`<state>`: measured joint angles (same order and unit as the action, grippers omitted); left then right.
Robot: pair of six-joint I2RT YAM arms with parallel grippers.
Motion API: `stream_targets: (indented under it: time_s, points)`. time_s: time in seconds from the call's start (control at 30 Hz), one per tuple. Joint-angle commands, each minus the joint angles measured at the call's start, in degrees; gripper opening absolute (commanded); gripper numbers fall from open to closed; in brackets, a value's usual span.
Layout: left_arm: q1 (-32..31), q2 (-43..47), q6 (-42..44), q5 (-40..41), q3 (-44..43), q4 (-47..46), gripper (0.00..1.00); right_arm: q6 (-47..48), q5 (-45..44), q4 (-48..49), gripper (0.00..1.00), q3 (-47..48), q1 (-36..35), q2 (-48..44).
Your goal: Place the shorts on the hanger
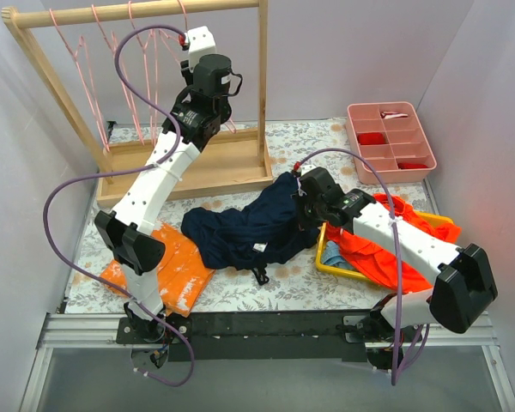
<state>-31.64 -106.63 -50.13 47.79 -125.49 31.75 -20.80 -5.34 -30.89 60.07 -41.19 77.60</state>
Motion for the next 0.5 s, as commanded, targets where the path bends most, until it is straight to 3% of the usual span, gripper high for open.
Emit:
stream_targets:
  time_s: [0.0,0.1,0.4,0.47]
  points:
    - [0.44,1.34,1.08,1.60,-0.46,0.16,0.28,0.14,0.95,2.42,0.01,-0.31,0.32,-2.28]
    - [0.87,1.95,0.91,1.43,0.59,0.51,0.23,0.23,1.04,2.42,0.01,-0.48,0.32,-2.63]
    - [2.72,3.27,0.21,-1.30,1.92,1.47,0.22,0.32,1.39,2.68,0.01,-0.75,0.32,-2.81]
    - [2.72,3.53,0.29,-1.56,1.57,1.83,0.15,0.32,1.48,2.68,0.01,-0.66,0.32,-2.63]
